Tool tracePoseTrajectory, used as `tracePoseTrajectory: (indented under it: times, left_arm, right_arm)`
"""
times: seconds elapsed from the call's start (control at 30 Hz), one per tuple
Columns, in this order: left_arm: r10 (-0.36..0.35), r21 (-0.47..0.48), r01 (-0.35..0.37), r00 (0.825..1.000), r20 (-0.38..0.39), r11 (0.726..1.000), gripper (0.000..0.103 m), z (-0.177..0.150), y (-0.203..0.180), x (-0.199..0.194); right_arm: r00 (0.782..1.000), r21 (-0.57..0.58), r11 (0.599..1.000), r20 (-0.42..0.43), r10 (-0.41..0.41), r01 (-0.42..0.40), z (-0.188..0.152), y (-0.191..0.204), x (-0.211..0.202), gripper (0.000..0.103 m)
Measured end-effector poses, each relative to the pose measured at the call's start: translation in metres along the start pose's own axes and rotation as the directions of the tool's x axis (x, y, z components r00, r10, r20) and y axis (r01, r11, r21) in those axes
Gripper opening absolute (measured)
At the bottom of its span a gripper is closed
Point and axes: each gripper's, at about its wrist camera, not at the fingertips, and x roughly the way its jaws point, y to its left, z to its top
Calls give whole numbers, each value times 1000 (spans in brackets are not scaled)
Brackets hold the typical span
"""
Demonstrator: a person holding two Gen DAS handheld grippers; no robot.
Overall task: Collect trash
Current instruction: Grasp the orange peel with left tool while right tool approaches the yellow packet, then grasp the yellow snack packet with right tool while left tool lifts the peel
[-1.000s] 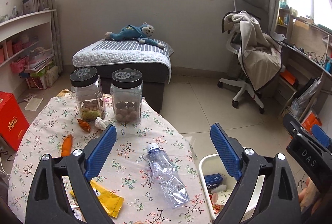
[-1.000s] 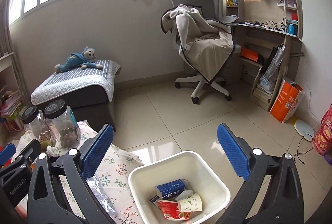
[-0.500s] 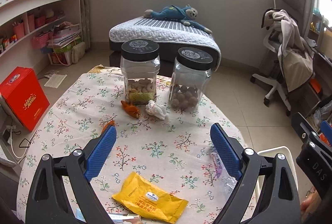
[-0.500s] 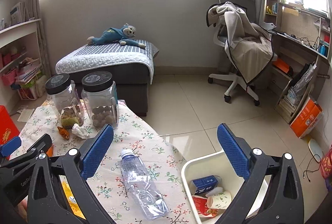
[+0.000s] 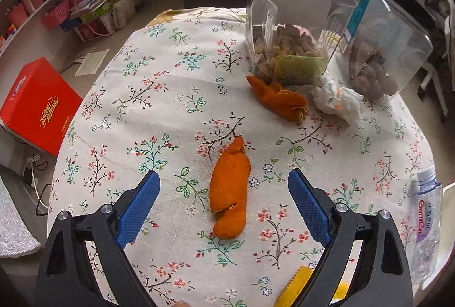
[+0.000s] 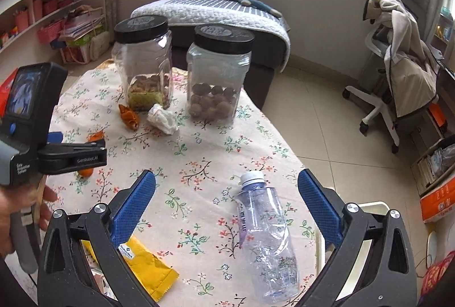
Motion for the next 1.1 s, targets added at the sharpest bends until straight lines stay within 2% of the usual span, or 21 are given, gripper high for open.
tracePoseTrajectory:
  times: [0.03,0.13,0.17,0.23,0.27,0.3,0.53,0.63,0.7,0.73,0.77,0.83,0.87,0.9,0.93,0.97,1.03,1.07,1.1]
  left_arm:
    - [-3,-4,3,1000,-17,1000,85,0,3,7]
    - [-39,4,40,996,-83,999,67,-4,8,26]
    - [-28,27,30,997,-75,999,66,-6,6,27]
    - [-20,78,25,998,-55,997,56,-8,1,24]
    - [-39,93,44,998,-53,995,34,-9,0,21]
    - [-59,95,65,996,-63,993,21,-10,0,21]
    - [-74,101,79,996,-52,992,18,-21,6,0]
    - [-98,116,102,994,-37,988,18,-26,9,-20]
    - [-118,113,121,993,-33,986,18,-31,13,-32]
    - [-126,108,129,991,-33,986,18,-34,16,-37]
    - [-130,101,133,991,-35,986,18,-36,20,-40]
    - [-126,81,129,991,-32,988,18,-41,29,-48]
    - [-120,75,122,992,-27,990,18,-43,32,-51]
    - [-116,69,118,993,-21,991,18,-47,37,-56]
    - [-115,63,116,993,-14,991,18,-48,41,-59]
    - [-115,55,115,993,-7,992,18,-50,44,-62]
    - [-115,39,115,993,10,993,18,-50,53,-67]
    - [-116,28,116,993,20,993,18,-51,56,-72]
    - [-120,17,120,992,29,993,18,-52,59,-76]
  right_arm:
    - [999,-37,999,-28,22,-24,-1,8,7,96]
    - [993,-114,990,-98,73,-84,-7,28,26,96]
    - [986,-132,984,-130,101,-119,-9,34,32,96]
    - [967,-159,969,-199,157,-190,-13,45,42,96]
    - [956,-174,960,-232,178,-221,-16,51,46,96]
    - [946,-190,951,-261,191,-244,-19,56,50,96]
    - [879,-290,881,-412,238,-374,-46,87,62,96]
    - [841,-268,860,-463,280,-434,-54,97,64,96]
    - [806,-253,844,-512,297,-472,-61,105,67,97]
    - [804,-265,839,-520,291,-475,-64,110,66,97]
    - [815,-298,834,-512,272,-465,-66,115,64,97]
    - [813,-318,819,-513,275,-477,-70,123,59,95]
    - [812,-317,816,-510,283,-483,-71,125,56,92]
    - [818,-324,816,-502,281,-479,-72,128,53,83]
    - [824,-329,817,-493,279,-473,-73,130,47,68]
    - [827,-321,821,-484,287,-473,-71,130,43,58]
    - [799,-236,829,-491,348,-507,-63,124,40,13]
    - [786,-185,836,-489,378,-517,-59,120,40,12]
    - [796,-160,849,-468,385,-504,-55,116,38,10]
